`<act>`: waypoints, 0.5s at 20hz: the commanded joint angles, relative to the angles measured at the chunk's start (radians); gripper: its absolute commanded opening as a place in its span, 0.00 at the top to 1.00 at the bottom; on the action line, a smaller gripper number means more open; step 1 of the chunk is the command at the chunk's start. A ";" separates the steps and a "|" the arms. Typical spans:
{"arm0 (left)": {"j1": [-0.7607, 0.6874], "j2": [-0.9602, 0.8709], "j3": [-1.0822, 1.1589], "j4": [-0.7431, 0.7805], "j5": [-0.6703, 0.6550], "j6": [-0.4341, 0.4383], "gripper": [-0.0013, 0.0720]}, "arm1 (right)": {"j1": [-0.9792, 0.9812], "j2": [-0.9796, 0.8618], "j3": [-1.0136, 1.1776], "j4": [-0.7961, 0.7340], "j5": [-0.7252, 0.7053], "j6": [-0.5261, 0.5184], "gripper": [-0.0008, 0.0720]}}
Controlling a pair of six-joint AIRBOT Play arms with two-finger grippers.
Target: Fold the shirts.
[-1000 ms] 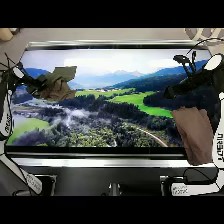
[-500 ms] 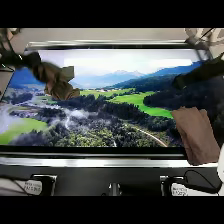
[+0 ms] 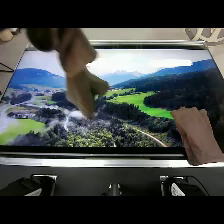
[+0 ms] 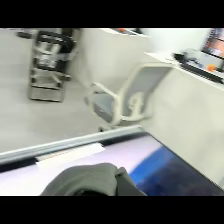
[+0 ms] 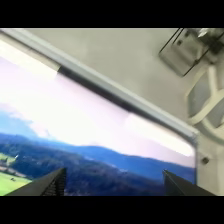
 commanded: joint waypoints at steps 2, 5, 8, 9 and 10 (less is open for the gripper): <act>-0.239 -0.123 -0.105 0.000 0.038 0.007 0.95 | 0.000 0.097 0.007 -0.063 0.058 0.005 0.12; -0.382 -0.332 -0.198 -0.034 0.032 0.005 0.94 | 0.000 0.089 0.007 -0.080 0.156 0.007 0.12; -0.455 -0.529 -0.183 -0.179 -0.112 -0.008 0.29 | 0.000 0.053 0.006 -0.097 0.235 0.008 0.12; -0.445 -0.559 -0.163 -0.181 -0.212 -0.021 0.01 | 0.000 0.026 0.006 -0.097 0.276 0.007 0.10; -0.415 -0.565 -0.149 -0.159 -0.306 -0.019 0.00 | 0.000 -0.010 -0.001 -0.095 0.333 0.007 0.02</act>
